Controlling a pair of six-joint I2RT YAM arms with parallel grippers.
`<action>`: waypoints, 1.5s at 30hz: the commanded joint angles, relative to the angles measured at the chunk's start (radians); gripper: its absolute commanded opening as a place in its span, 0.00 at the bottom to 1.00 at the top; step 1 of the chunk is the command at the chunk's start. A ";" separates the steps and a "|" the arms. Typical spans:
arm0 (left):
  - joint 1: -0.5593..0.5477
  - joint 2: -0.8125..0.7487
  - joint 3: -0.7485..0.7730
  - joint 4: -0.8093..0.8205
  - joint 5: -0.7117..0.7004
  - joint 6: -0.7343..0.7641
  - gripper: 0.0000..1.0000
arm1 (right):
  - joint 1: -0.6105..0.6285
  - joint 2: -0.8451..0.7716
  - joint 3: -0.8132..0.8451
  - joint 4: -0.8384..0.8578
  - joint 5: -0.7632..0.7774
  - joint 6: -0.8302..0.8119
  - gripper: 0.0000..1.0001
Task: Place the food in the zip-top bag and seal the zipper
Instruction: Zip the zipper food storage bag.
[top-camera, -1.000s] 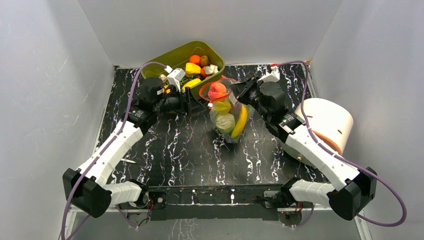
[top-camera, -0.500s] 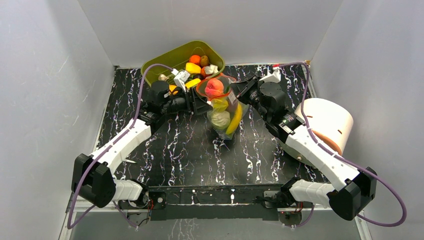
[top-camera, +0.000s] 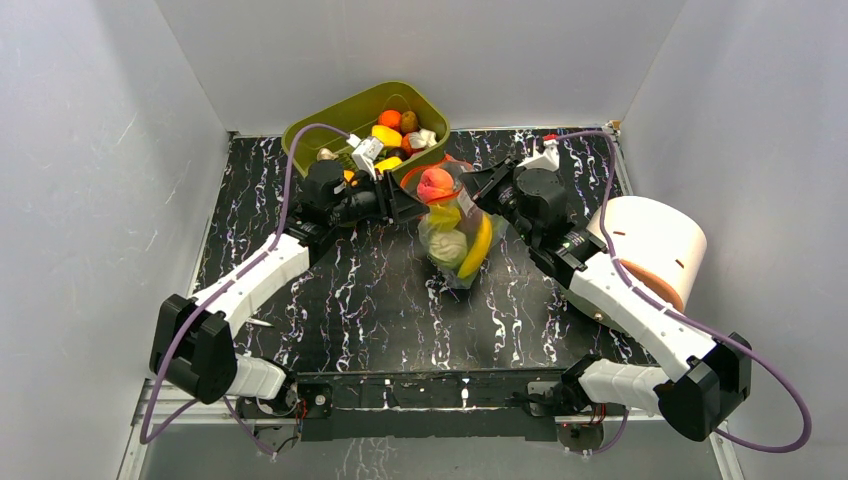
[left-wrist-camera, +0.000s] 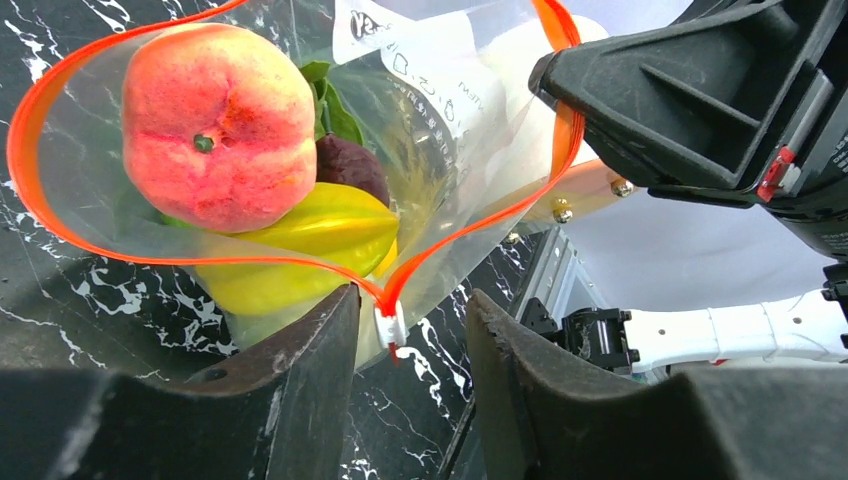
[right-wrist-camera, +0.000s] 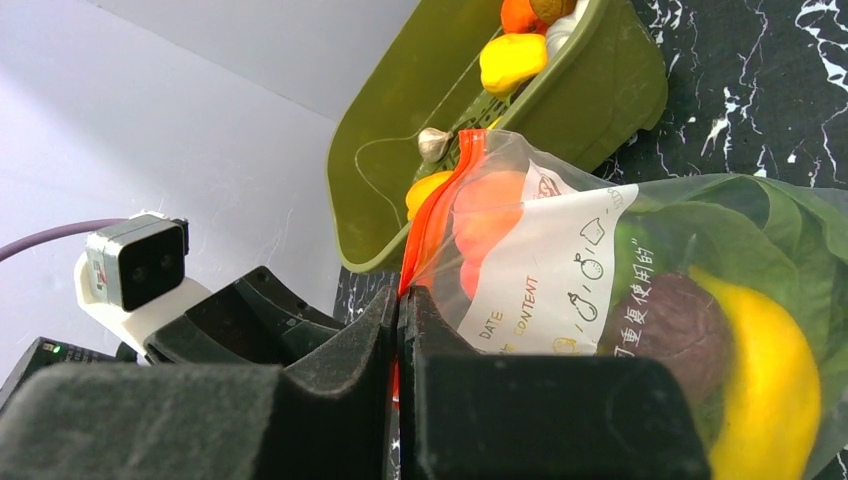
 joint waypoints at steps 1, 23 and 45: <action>-0.008 0.025 0.000 0.024 0.012 -0.029 0.43 | -0.001 -0.033 0.014 0.140 0.010 0.028 0.00; -0.012 -0.071 0.197 -0.426 0.085 0.452 0.00 | -0.003 -0.200 0.040 -0.238 0.005 -0.506 0.32; -0.011 -0.112 0.244 -0.531 0.388 0.794 0.00 | 0.010 -0.079 0.030 -0.084 -0.893 -1.023 0.47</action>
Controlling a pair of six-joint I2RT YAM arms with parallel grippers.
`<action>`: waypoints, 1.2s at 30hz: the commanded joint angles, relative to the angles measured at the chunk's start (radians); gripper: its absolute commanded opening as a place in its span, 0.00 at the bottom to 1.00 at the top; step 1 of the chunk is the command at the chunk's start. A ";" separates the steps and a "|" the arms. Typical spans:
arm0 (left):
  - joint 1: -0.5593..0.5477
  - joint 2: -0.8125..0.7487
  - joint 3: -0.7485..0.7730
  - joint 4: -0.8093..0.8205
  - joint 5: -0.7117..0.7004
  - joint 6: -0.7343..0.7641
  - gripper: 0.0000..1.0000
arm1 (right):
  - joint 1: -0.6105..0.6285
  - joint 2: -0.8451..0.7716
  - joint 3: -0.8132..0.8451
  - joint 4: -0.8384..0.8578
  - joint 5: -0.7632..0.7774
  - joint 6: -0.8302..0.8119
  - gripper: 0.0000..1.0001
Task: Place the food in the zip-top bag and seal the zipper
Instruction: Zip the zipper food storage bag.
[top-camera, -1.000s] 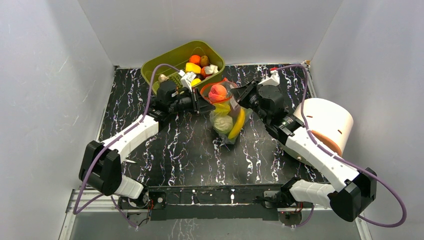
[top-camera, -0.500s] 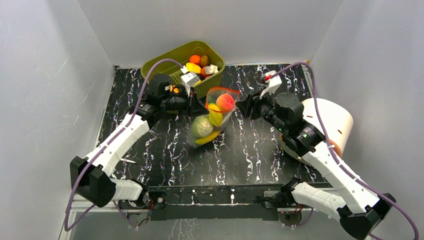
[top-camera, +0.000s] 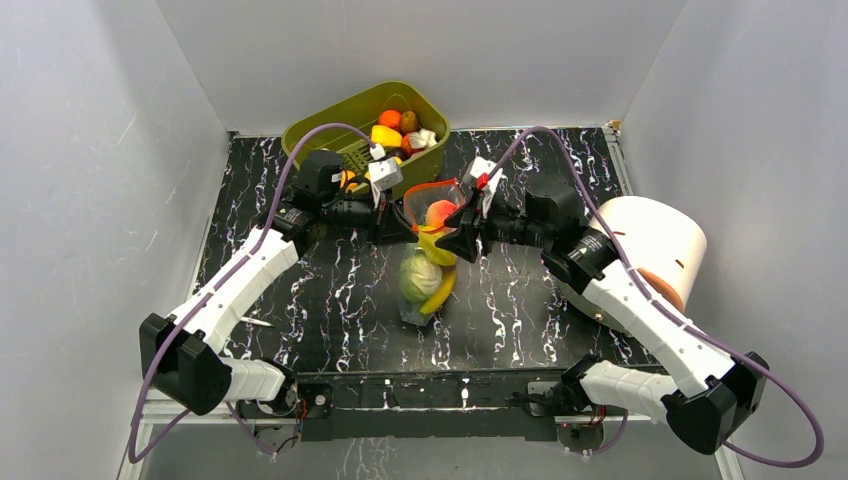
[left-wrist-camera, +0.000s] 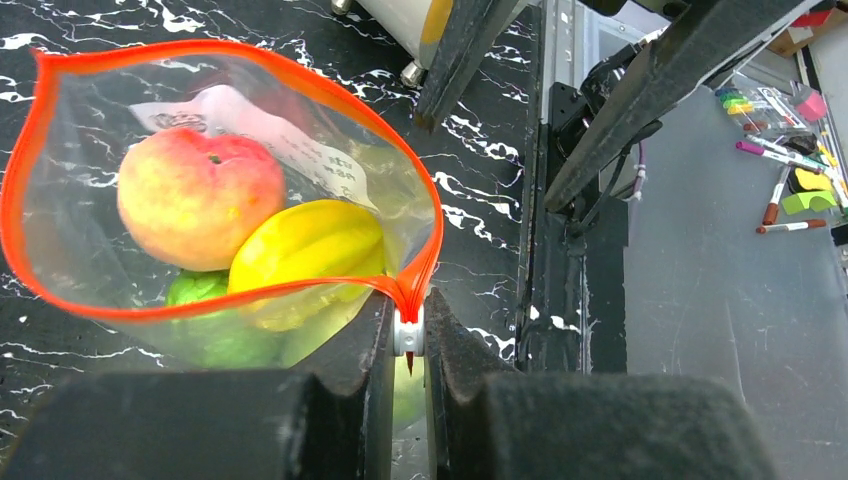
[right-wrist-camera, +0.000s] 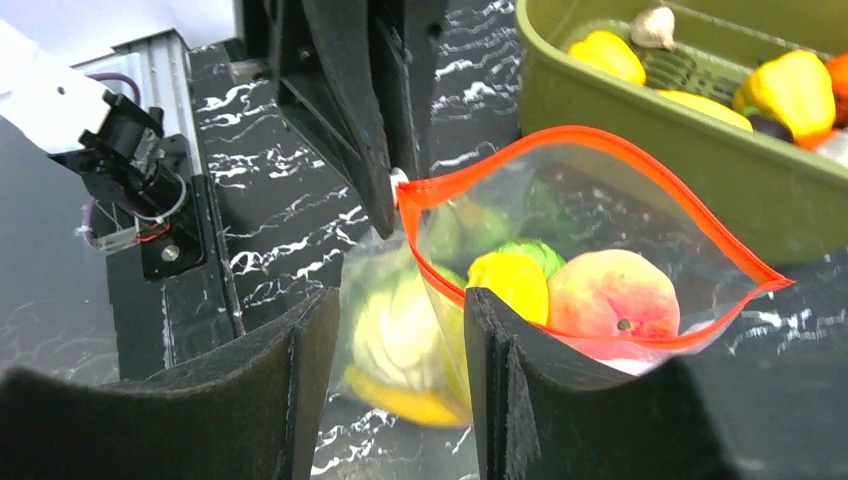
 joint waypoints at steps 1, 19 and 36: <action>-0.003 -0.057 0.055 0.009 0.073 0.074 0.00 | 0.011 0.001 -0.025 0.180 -0.110 -0.039 0.48; -0.003 -0.068 0.046 -0.020 0.081 0.105 0.00 | 0.020 0.186 0.074 0.028 -0.241 -0.258 0.40; -0.003 -0.230 -0.174 0.253 -0.215 -0.149 0.68 | 0.021 0.031 -0.129 0.452 0.037 0.278 0.00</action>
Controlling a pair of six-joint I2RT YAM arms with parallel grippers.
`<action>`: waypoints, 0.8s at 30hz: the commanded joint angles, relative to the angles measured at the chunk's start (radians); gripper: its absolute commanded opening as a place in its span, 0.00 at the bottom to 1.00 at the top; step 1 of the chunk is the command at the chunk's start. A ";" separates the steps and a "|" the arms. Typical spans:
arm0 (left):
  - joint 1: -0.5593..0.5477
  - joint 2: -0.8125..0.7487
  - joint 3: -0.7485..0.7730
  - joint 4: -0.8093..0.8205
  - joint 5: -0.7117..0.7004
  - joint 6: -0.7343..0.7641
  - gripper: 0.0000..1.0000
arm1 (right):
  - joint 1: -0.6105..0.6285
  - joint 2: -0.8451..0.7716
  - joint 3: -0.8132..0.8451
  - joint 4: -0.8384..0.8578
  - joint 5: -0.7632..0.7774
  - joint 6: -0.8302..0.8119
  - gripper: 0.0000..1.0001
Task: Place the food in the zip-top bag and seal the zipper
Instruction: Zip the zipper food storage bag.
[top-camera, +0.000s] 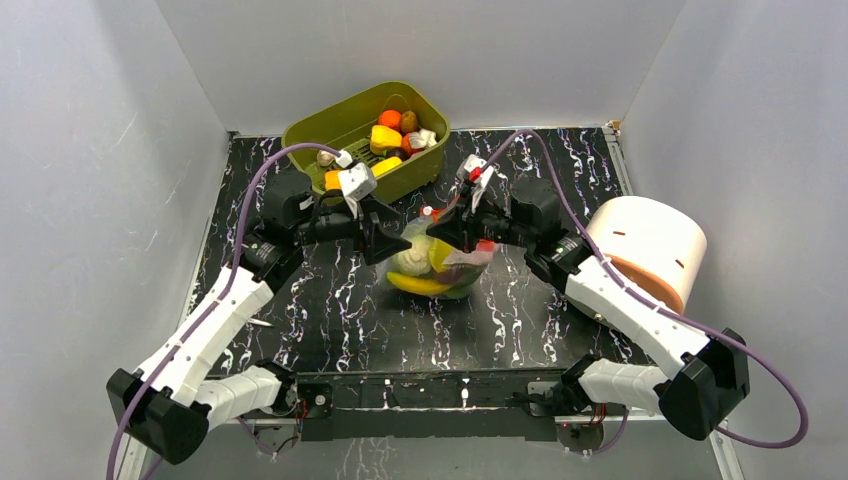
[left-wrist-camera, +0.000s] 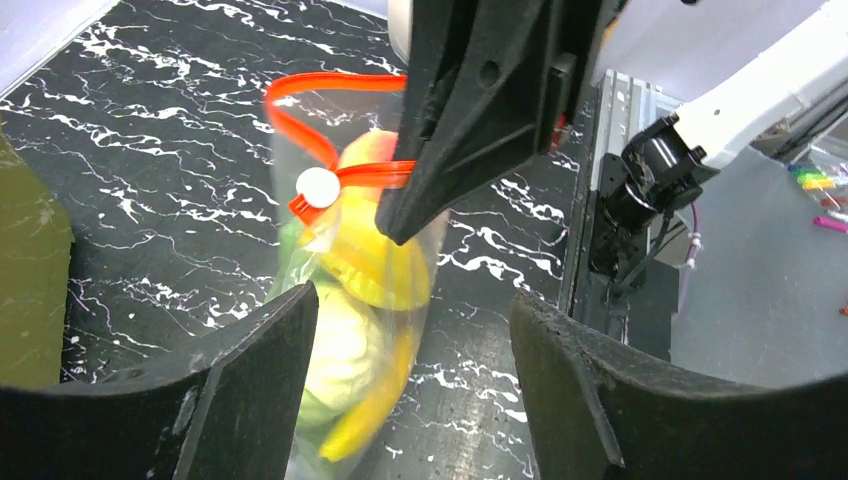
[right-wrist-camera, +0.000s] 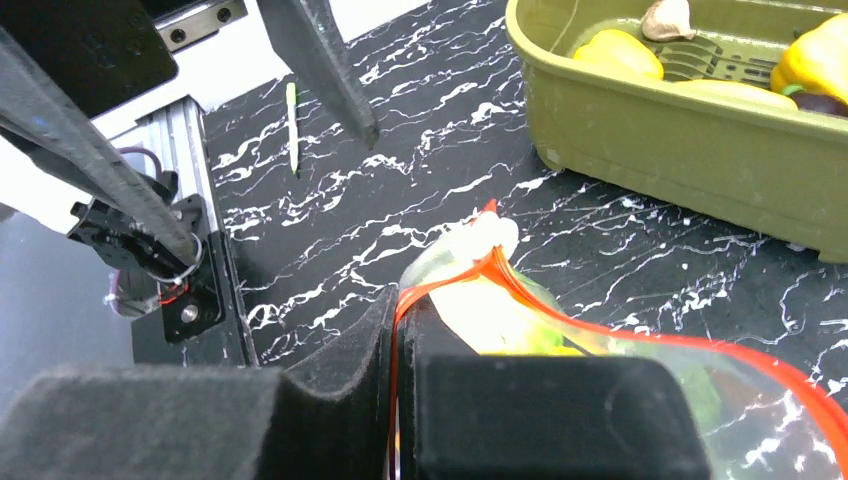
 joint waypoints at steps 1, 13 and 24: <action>-0.002 0.020 -0.049 0.122 -0.080 -0.060 0.68 | 0.002 -0.070 -0.043 0.194 0.055 0.127 0.00; -0.002 0.156 -0.076 0.301 0.102 -0.048 0.49 | 0.002 -0.088 -0.102 0.205 -0.104 0.066 0.00; -0.003 0.243 -0.159 0.578 0.319 -0.297 0.35 | 0.002 -0.125 -0.133 0.171 -0.191 0.015 0.00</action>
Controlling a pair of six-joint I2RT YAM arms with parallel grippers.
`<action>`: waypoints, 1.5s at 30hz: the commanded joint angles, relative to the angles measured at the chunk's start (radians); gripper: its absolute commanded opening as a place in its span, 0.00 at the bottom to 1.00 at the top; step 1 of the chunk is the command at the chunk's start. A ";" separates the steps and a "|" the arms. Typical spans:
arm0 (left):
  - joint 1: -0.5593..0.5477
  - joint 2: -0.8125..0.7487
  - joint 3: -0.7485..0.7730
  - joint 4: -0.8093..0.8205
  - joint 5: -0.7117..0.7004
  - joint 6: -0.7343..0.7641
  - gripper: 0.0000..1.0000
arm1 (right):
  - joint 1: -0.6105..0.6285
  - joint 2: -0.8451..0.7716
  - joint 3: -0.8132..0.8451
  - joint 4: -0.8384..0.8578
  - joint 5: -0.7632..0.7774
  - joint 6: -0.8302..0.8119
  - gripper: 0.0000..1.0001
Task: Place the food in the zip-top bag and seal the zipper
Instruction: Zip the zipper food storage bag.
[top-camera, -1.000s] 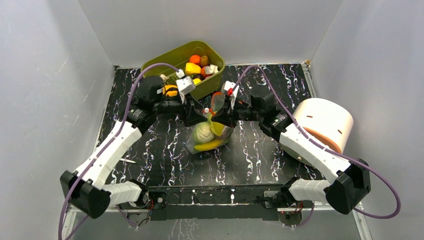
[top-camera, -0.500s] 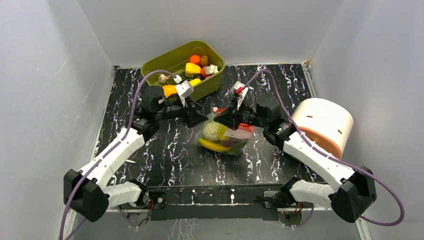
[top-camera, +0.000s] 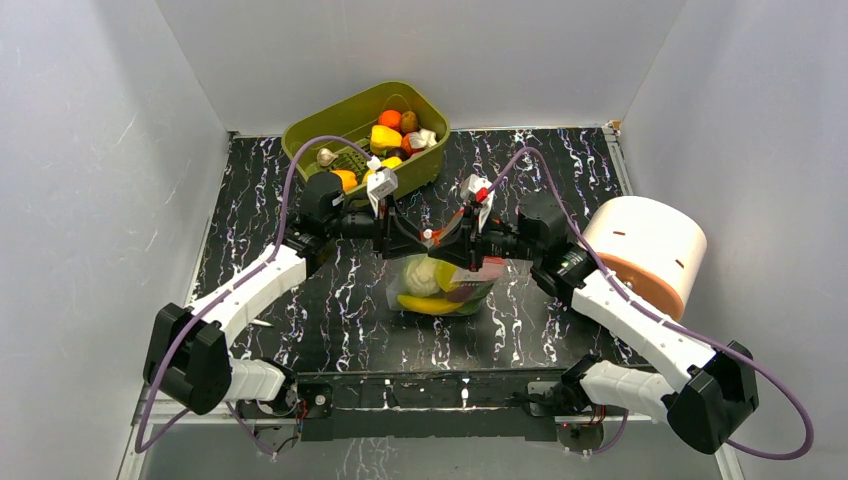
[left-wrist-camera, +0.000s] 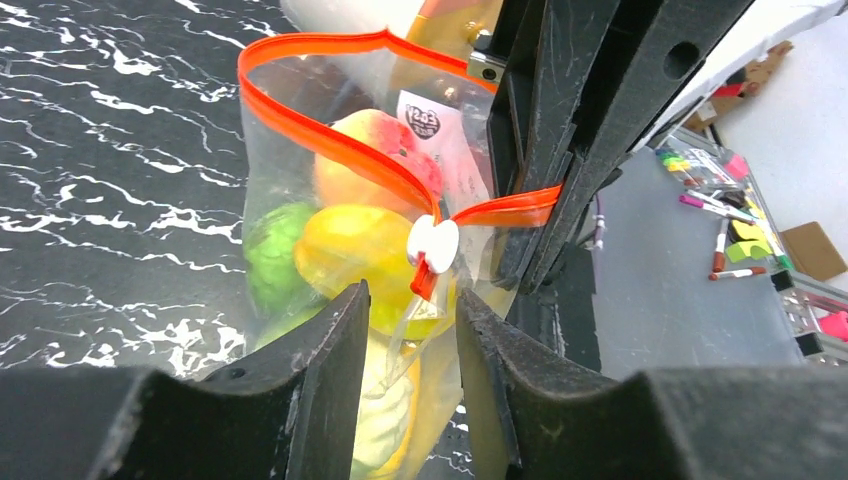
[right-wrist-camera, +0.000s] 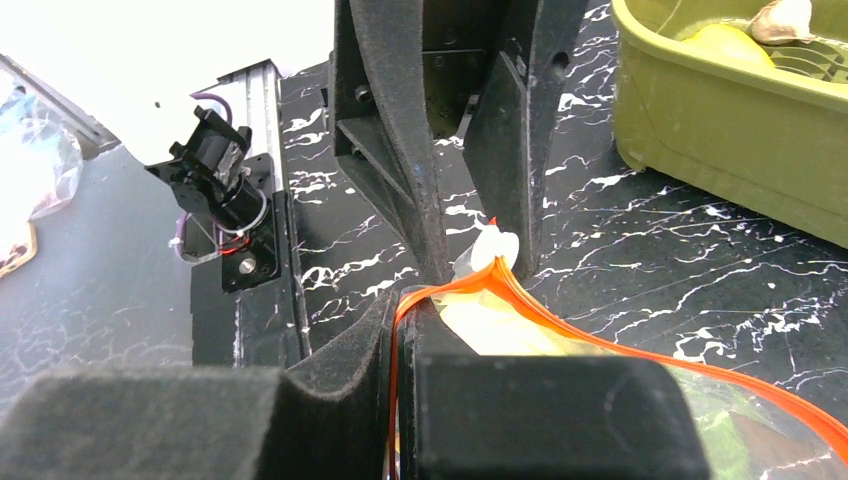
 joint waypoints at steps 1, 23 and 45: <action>-0.001 0.009 -0.036 0.235 0.103 -0.145 0.35 | 0.003 -0.033 0.003 0.080 -0.069 -0.020 0.00; -0.002 -0.019 -0.040 0.290 0.144 -0.174 0.00 | 0.002 -0.048 0.242 -0.405 0.127 -0.196 0.35; -0.002 -0.064 0.014 0.104 0.155 -0.022 0.00 | 0.002 0.075 0.317 -0.312 -0.051 -0.354 0.34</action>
